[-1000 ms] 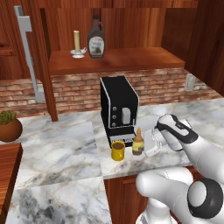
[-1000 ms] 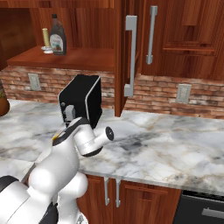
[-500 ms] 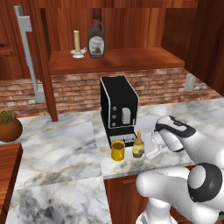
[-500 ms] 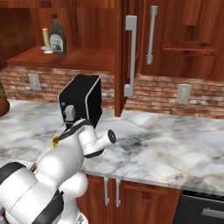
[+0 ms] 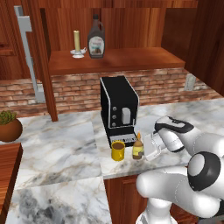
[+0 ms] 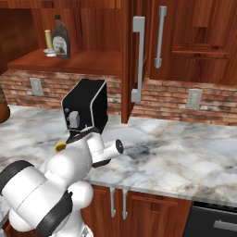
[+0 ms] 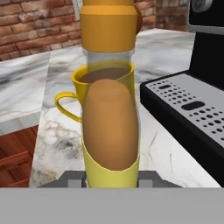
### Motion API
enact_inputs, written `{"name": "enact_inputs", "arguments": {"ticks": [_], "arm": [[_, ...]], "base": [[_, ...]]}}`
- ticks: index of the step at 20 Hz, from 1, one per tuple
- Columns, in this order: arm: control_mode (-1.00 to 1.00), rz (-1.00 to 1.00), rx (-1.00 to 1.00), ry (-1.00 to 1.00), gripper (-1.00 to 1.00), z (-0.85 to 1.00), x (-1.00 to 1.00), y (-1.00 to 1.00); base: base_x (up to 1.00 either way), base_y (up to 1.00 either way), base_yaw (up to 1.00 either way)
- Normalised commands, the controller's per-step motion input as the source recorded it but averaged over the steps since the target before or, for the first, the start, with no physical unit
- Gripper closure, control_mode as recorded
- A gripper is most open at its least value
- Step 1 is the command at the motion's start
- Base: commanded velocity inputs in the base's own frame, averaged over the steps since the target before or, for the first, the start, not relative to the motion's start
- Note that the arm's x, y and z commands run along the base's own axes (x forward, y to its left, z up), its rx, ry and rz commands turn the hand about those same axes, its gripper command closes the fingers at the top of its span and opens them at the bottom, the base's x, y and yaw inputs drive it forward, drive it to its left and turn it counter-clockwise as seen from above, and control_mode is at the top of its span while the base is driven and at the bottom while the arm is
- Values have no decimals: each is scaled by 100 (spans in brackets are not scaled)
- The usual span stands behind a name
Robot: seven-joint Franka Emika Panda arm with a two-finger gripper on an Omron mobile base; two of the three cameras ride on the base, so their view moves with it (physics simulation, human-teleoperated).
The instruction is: Pick the syrup bottle and honey bottle from the cabinet and place them next to the mug.
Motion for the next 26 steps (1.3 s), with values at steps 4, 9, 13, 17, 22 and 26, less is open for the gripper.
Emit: {"name": "enact_inputs", "arguments": {"ticks": [4,9,13,17,22,26], "arm": [[-100,0,0,0,100,0,4,2],[-100,0,-1,0,100,0,6,3],[-100,0,-1,0,100,0,2,5],[-100,0,0,-1,100,0,0,9],[-100,0,-1,-1,100,0,9,4],[-100,0,0,0,100,0,0,4]], "base": [[0,0,0],[0,0,0],[0,0,0],[0,0,0],[0,0,0],[0,0,0]]}}
